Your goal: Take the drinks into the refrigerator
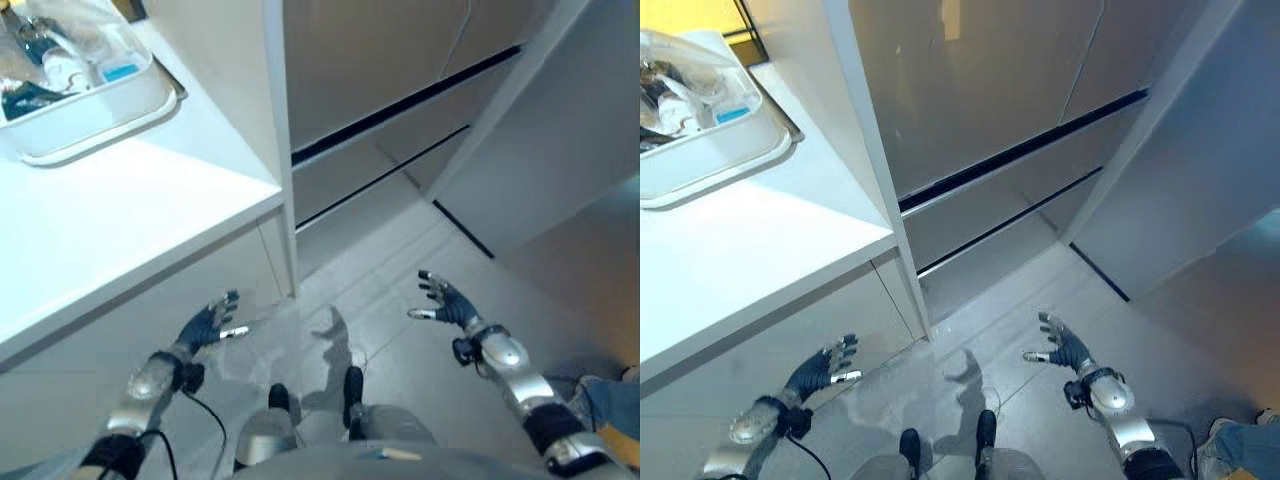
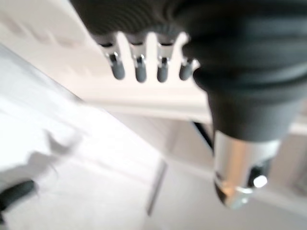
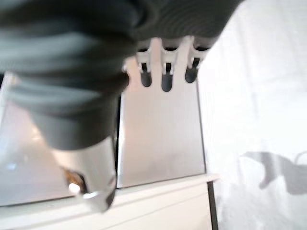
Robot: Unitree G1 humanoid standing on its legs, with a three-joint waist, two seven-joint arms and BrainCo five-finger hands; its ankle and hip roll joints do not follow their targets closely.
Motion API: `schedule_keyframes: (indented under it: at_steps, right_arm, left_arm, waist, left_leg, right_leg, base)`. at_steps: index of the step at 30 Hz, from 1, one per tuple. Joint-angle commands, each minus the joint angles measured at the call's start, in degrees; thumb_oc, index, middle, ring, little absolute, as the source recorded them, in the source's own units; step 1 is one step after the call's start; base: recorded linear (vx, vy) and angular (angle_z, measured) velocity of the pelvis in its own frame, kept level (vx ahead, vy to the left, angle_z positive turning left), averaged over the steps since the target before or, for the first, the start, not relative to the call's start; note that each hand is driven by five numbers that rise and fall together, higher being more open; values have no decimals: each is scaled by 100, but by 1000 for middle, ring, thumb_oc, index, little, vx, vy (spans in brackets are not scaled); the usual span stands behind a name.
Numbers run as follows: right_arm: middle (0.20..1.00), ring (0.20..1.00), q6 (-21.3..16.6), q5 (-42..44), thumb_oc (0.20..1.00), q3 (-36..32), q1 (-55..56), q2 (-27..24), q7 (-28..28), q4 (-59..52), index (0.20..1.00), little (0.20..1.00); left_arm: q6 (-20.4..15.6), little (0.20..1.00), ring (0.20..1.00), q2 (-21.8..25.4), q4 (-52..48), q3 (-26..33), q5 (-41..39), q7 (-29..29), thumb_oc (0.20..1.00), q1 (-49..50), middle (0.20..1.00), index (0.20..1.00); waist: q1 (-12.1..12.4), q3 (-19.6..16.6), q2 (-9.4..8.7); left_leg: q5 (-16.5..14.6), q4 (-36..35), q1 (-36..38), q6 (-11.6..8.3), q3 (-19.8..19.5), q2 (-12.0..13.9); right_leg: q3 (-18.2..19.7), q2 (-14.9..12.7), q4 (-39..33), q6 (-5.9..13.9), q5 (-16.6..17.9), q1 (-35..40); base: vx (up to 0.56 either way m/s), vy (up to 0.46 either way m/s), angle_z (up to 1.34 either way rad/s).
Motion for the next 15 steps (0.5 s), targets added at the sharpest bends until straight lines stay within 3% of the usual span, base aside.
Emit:
schedule_keyframes:
  at_steps: [1,5,9,12,15]
  right_arm:
    - [1000,1000,-176,-145,1000,-78,12,-109,37,194,1000,1000]
    - [1000,1000,74,-300,1000,55,-1,319,-49,1795,1000,1000]
    - [1000,1000,273,-237,1000,-40,-119,723,-167,2985,1000,1000]
    - [1000,1000,501,-345,1000,-102,-211,916,-225,3700,1000,1000]
    - [1000,1000,562,-138,1000,-214,-183,1031,-236,3701,1000,1000]
  left_arm:
    - [-124,1000,1000,-321,798,10,752,302,1000,-17,1000,1000]
    - [209,1000,1000,-866,2313,432,1212,820,1000,-109,1000,1000]
    - [465,1000,1000,-1144,2941,845,895,1047,1000,-170,1000,1000]
    - [618,1000,1000,-1257,3101,815,836,1052,1000,-249,1000,1000]
    - [672,1000,1000,-1310,3128,882,704,1060,1000,-257,1000,1000]
  waist:
    - [44,-340,116]
    - [21,-534,149]
    - [44,-663,141]
    - [69,-781,139]
    - [71,-859,146]
  left_leg:
    - [-206,55,-176,105,-160,-95]
    - [-215,18,-149,95,-142,-94]
    - [-214,3,-137,89,-133,-90]
    - [-228,3,-143,84,-135,-92]
    - [-223,3,-155,66,-118,-92]
  right_leg:
    - [-38,-315,786,574,-340,-290]
    - [-30,-298,683,554,-339,-211]
    - [-57,-295,595,555,-316,-158]
    - [-88,-309,489,568,-285,-94]
    - [-124,-328,372,585,-235,-34]
  base:
    - [24,15,-7]
    - [21,5,-6]
    - [37,-9,-2]
    - [50,-12,-5]
    - [10,-1,1]
